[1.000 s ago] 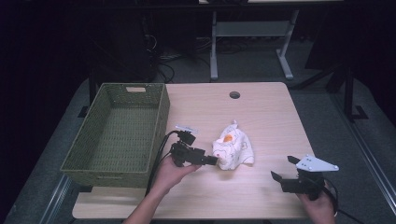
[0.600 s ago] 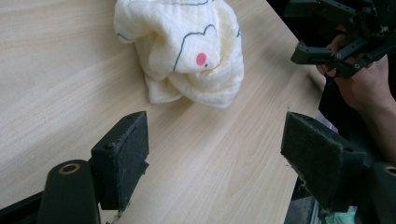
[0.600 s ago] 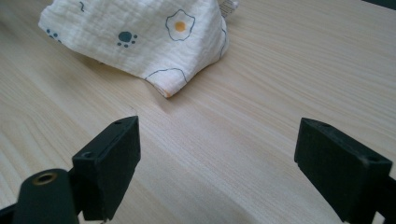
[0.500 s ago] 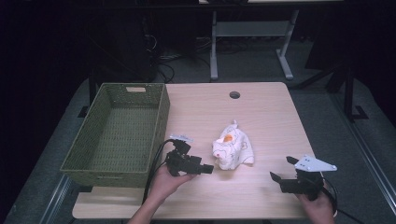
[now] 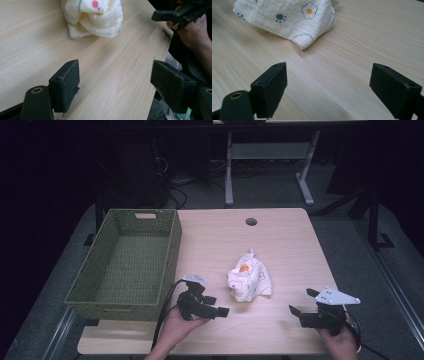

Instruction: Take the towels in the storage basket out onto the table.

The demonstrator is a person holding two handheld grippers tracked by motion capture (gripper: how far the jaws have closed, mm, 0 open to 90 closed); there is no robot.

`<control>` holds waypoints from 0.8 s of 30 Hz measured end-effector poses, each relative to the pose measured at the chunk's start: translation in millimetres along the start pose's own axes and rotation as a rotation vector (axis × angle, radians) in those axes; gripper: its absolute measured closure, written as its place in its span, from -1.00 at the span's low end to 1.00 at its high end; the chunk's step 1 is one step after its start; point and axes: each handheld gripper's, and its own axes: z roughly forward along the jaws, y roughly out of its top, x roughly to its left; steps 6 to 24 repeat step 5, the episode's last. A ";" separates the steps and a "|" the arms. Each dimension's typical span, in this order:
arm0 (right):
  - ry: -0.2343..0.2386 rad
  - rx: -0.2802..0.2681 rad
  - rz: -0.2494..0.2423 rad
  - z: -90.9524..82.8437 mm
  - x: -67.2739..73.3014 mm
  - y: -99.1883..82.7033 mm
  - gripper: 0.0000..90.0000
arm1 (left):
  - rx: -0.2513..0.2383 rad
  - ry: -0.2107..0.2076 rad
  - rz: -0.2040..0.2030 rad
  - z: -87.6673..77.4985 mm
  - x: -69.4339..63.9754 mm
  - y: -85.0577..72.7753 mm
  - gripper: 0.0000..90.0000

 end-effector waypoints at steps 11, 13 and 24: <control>0.000 -0.007 0.002 -1.8 -0.1 -2.6 -0.69 | 0.011 -0.005 0.004 2.6 -0.1 -4.4 -0.50; 0.000 -0.007 0.002 -1.8 -0.1 -2.6 -0.69 | 0.011 -0.005 0.004 2.6 -0.1 -4.4 -0.50; 0.000 -0.007 0.002 -1.8 -0.1 -2.6 -0.69 | 0.011 -0.005 0.004 2.6 -0.1 -4.4 -0.50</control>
